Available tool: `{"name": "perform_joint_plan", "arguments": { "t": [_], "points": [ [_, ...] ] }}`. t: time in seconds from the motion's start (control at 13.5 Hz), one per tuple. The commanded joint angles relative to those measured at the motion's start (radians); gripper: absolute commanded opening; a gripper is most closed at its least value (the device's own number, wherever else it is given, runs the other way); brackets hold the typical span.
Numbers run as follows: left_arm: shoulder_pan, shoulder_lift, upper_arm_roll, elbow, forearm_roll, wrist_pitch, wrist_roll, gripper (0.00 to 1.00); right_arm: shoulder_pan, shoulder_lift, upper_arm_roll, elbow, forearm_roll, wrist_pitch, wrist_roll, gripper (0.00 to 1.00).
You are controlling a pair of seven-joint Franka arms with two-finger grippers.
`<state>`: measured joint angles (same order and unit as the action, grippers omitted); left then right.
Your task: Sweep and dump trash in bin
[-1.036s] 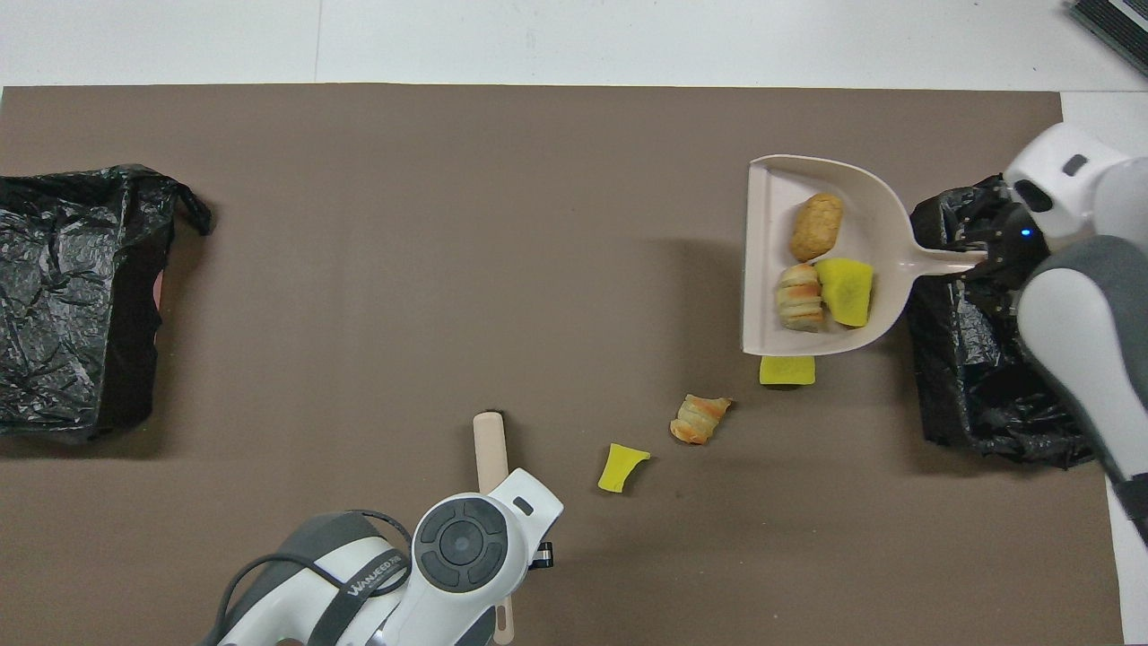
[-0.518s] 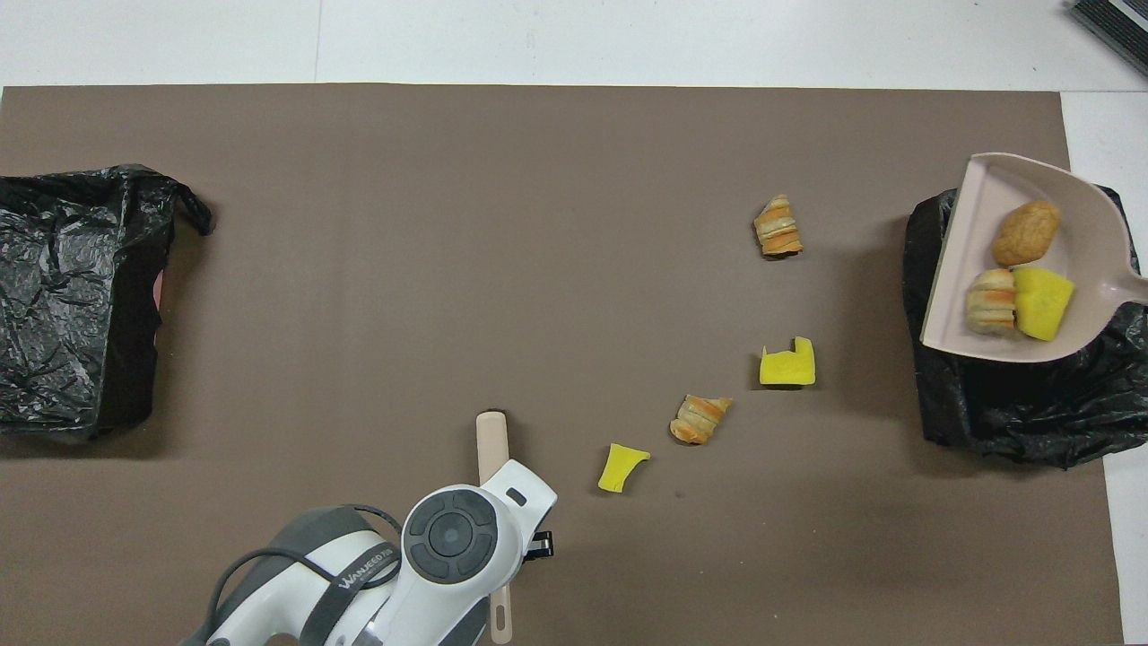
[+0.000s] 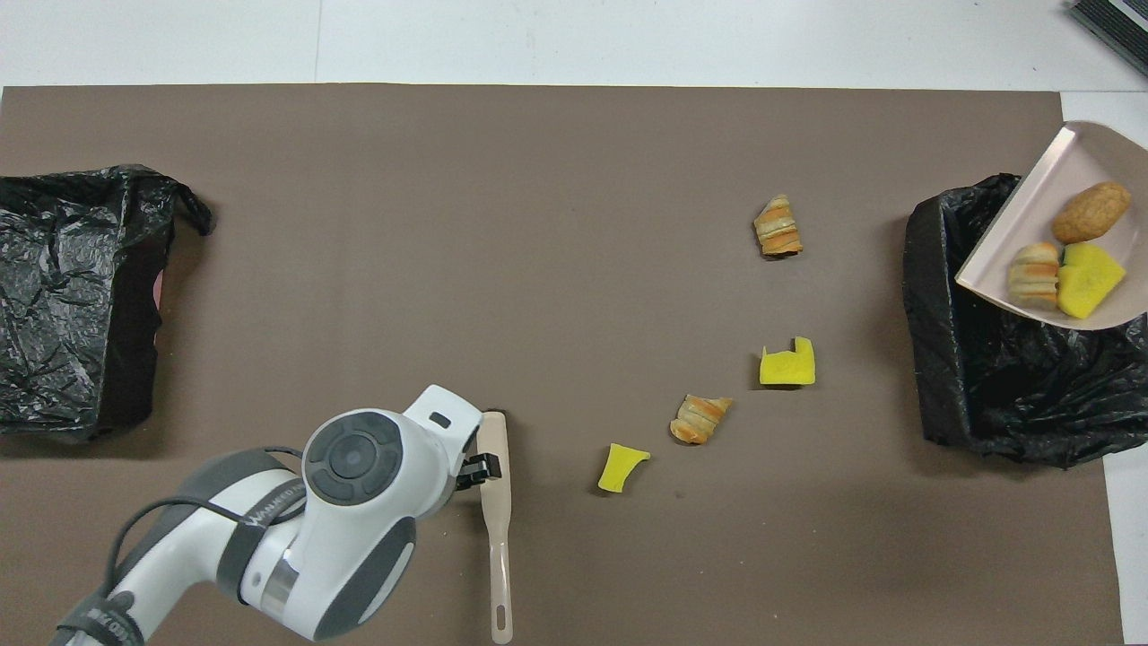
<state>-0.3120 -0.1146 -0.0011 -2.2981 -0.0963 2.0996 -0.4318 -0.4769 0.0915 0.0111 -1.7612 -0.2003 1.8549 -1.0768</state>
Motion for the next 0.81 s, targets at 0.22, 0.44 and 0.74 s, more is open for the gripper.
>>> {"name": "perform_joint_plan", "arguments": {
  "t": [0.22,0.44,0.74],
  "points": [
    [0.240,-0.065,-0.010,0.100,0.038,-0.187,0.295,1.00,0.063,-0.006,0.012,0.016,-0.186,-0.065,0.031,0.00],
    [0.292,-0.054,-0.011,0.239,0.053,-0.298,0.366,1.00,0.113,-0.004,0.010,0.016,-0.262,-0.083,0.037,0.00],
    [0.294,-0.059,-0.010,0.405,0.053,-0.460,0.366,1.00,0.162,-0.001,0.010,0.023,-0.395,-0.120,0.113,0.00]
  ]
}}
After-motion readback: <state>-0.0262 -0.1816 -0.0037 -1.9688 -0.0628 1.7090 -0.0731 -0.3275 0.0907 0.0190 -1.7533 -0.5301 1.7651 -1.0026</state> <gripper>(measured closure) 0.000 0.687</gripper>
